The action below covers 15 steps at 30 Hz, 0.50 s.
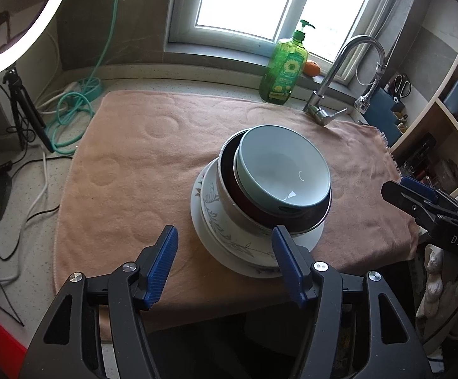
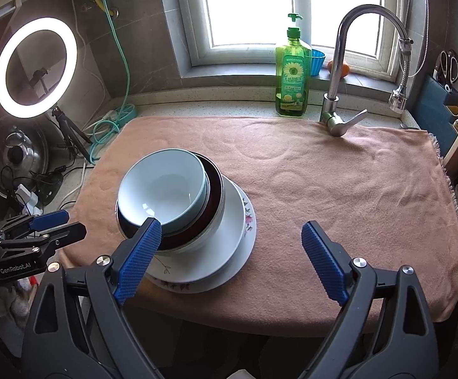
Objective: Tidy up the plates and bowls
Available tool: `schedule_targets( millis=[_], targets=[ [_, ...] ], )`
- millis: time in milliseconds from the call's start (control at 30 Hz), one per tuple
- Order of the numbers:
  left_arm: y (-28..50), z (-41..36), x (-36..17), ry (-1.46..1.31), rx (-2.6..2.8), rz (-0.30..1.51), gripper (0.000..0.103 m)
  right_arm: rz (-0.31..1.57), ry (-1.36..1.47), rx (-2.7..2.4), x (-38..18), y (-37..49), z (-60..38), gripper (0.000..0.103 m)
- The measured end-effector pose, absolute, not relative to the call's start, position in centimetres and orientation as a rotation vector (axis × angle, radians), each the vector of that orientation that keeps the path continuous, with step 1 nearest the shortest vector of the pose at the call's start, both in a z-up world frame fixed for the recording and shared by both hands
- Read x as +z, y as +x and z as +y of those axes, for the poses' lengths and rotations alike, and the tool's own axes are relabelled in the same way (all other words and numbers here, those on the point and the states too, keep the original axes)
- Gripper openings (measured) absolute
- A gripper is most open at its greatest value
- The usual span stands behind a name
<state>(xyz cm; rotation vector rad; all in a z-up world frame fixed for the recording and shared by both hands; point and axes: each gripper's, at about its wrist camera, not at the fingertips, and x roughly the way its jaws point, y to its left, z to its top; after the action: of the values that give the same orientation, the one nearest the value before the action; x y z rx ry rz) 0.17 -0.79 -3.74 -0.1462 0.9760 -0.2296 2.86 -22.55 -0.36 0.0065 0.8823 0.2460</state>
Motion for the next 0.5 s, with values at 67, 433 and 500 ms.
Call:
schedule_targets(
  millis=[67, 433, 500],
  targets=[
    [-0.2, -1.1, -3.8, -0.132, -0.217, 0.985, 0.061, 0.888, 0.014, 0.246, -0.4, 2.5, -22.5, 0.093],
    [-1.0, -1.9, -4.2, -0.123, -0.211, 1.001, 0.062, 0.875, 0.045, 0.237, -0.2, 1.6, -22.4, 0.093],
    [-1.0, -1.9, -4.1, -0.125, -0.210, 0.999, 0.062, 0.876, 0.052, 0.234, -0.2, 1.6, -22.4, 0.093]
  ],
)
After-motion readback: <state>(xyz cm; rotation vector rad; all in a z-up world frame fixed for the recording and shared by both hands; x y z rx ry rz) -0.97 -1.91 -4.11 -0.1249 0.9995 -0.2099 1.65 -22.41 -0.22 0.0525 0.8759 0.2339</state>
